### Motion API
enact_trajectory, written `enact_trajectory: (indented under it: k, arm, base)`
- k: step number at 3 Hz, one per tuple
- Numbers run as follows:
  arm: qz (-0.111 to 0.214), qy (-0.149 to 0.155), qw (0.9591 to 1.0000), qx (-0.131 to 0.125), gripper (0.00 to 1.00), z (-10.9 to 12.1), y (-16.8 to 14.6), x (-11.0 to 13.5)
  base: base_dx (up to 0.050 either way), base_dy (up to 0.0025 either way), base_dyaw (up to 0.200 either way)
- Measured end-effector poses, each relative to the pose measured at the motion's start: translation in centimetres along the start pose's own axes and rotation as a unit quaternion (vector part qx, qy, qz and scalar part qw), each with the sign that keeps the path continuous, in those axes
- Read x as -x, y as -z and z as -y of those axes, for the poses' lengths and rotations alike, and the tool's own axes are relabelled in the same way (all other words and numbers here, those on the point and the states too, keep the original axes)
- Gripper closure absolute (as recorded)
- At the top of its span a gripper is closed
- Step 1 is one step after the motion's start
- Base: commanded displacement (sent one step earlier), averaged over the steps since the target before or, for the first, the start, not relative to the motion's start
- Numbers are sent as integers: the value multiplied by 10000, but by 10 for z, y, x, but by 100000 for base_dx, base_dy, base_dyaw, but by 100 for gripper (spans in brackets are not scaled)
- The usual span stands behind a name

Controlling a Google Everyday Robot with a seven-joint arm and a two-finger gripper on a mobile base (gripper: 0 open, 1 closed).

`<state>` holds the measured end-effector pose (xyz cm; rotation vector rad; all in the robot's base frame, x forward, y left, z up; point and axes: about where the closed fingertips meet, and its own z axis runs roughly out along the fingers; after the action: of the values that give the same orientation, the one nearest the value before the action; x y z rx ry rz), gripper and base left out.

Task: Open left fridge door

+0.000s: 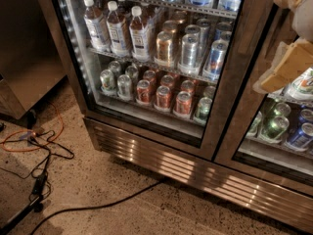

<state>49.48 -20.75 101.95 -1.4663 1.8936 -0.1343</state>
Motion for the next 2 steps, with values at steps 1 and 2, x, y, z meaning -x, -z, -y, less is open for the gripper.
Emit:
enact_trajectory:
  k: [1, 2]
  arm:
    - [213, -46, 9997, 82, 0, 0, 2, 2]
    - [858, -321, 9952, 331, 0, 3, 4, -6]
  base:
    - [0, 0, 0]
    - [0, 0, 0]
